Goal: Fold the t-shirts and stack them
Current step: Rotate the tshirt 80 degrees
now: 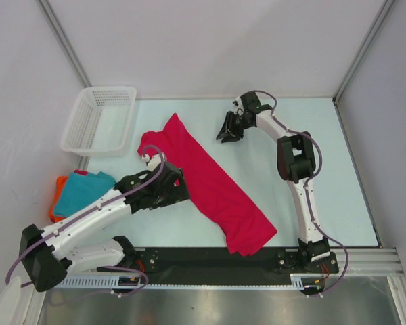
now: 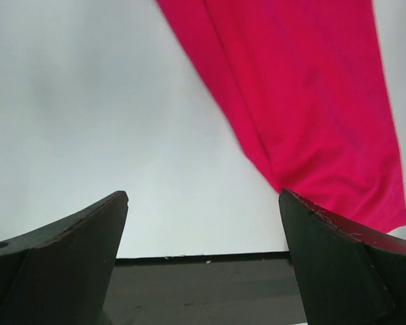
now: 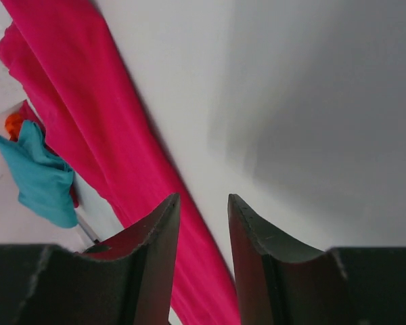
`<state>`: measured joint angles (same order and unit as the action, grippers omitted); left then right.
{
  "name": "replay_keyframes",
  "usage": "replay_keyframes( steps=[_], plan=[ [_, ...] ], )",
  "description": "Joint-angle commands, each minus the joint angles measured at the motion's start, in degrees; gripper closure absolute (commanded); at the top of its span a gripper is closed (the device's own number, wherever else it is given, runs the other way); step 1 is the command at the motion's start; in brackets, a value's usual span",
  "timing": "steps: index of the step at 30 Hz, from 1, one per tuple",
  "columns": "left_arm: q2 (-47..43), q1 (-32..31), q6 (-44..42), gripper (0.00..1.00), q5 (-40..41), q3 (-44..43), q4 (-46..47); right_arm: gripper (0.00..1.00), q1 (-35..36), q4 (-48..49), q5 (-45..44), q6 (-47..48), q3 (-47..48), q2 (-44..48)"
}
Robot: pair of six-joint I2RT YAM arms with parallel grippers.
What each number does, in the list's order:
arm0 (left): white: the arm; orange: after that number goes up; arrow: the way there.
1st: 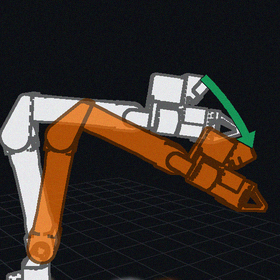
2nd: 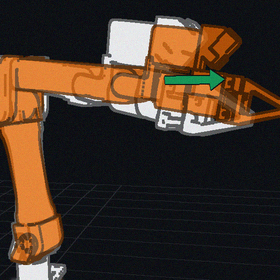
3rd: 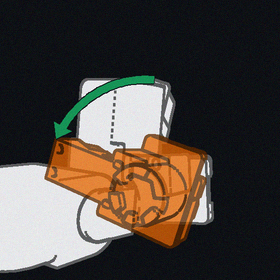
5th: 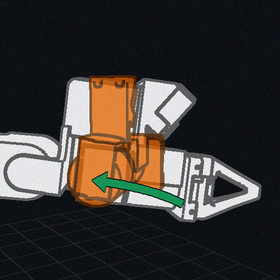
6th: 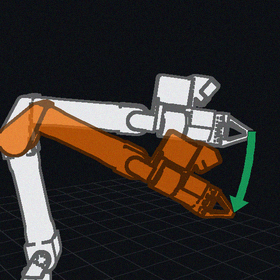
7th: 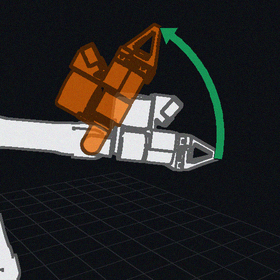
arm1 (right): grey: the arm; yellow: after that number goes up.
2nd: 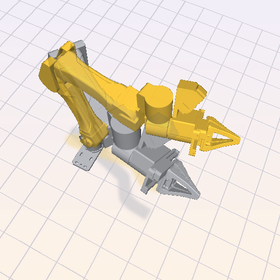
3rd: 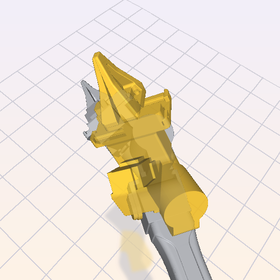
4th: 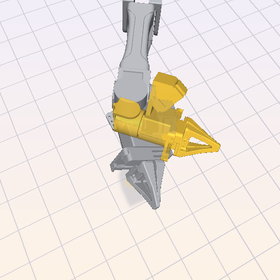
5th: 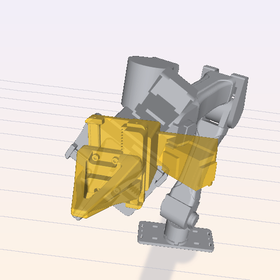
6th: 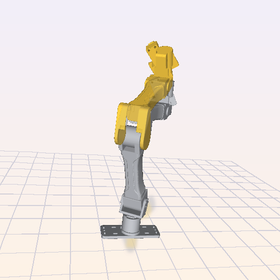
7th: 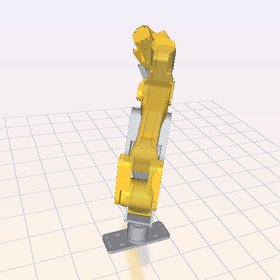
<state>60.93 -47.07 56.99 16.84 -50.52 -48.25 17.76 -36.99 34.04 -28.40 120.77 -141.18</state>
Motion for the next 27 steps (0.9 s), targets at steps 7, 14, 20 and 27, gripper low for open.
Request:
replay_keyframes(
  steps=[7, 14, 20, 27],
  plan=[
    [-2.83, 0.22, 1.37, 0.01, 0.56, 2.0, -3.17, 0.6, 6.67, 8.77, 12.89, -7.1, 4.47, -7.43],
    [-3.71, 0.22, 1.98, 0.01, -0.23, 2.88, -3.43, 0.6, 9.75, 11.24, 15.96, -8.77, 4.56, -11.92],
    [-4.94, 0.22, 2.16, 0.0, 0.3, 2.71, -4.75, 0.71, 9.23, 13.52, 16.76, -10.88, 7.98, -14.64],
    [-5.47, 0.22, 2.42, 0.0, 0.91, 2.01, -5.98, 1.0, 3.35, 16.34, 9.03, -12.55, 9.48, -13.24]
  ],
)
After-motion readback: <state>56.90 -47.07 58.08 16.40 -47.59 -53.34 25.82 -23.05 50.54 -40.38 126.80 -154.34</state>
